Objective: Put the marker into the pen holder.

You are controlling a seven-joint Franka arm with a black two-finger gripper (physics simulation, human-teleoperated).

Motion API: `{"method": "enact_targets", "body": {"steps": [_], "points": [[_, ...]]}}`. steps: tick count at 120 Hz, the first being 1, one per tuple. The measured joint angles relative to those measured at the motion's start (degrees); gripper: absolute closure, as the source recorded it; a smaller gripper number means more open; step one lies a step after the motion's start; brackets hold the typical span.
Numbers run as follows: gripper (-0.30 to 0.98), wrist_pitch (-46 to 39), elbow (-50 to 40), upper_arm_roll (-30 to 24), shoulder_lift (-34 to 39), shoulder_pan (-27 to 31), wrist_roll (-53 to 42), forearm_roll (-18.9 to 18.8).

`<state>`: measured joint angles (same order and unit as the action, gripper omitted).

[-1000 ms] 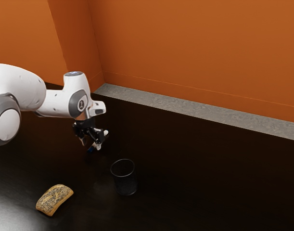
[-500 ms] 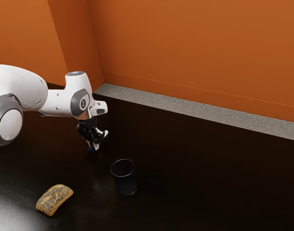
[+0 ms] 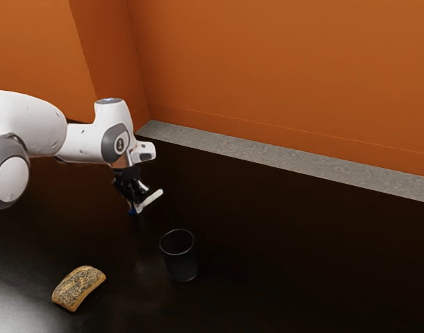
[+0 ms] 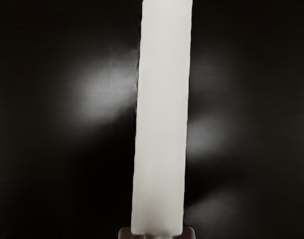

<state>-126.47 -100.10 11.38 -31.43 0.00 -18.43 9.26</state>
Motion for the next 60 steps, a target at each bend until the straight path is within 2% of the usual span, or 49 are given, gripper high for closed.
{"method": "enact_targets", "body": {"steps": [28,40,60], "points": [[0.78,7.91,0.25,0.44,9.57,-1.36,0.75,-1.79],[0.79,16.89,2.78,0.26,14.60,-4.19,1.84,-5.43],[0.79,34.52,6.48,0.00,15.54,-10.09,4.36,-10.90]]}}
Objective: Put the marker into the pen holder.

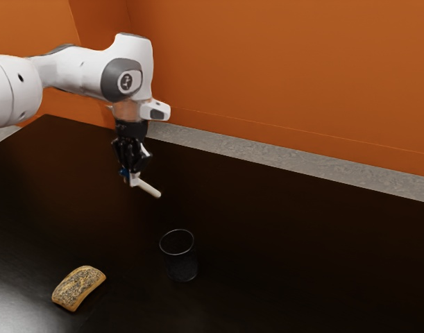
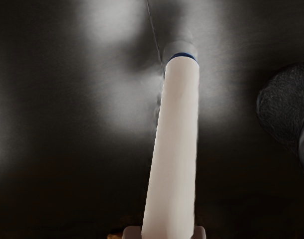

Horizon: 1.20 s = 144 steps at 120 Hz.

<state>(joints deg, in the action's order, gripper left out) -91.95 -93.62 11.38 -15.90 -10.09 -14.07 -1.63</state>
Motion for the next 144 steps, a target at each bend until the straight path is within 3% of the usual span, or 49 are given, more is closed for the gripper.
{"method": "enact_targets", "body": {"steps": [23,50,77,144], "points": [[0.78,13.96,2.76,-0.10,-0.19,-5.24,3.06,-2.37],[0.75,20.45,9.20,-0.98,-5.52,-9.21,6.22,-1.84],[0.75,20.85,10.53,-4.00,-8.79,-9.42,8.63,-0.24],[0.75,15.21,10.48,-5.04,-15.06,-8.14,11.91,1.16]]}}
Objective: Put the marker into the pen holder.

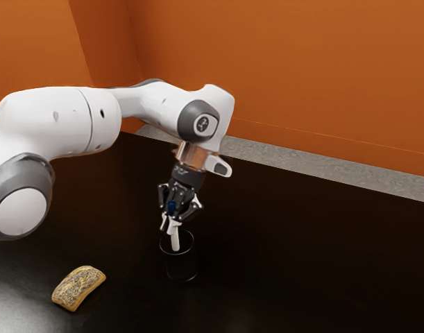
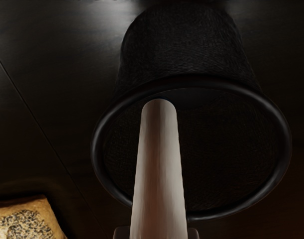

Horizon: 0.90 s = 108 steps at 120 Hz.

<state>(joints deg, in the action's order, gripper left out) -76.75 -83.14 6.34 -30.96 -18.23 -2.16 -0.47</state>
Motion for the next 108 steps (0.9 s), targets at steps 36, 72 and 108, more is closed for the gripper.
{"method": "enact_targets", "body": {"steps": [36,72,108], "points": [[0.21,0.66,6.99,0.61,7.08,0.05,0.94,0.39],[0.05,-7.67,-14.03,-2.33,35.09,9.14,1.97,-5.55],[0.01,-16.16,-11.99,-12.33,32.42,22.42,0.60,-5.37]]}}
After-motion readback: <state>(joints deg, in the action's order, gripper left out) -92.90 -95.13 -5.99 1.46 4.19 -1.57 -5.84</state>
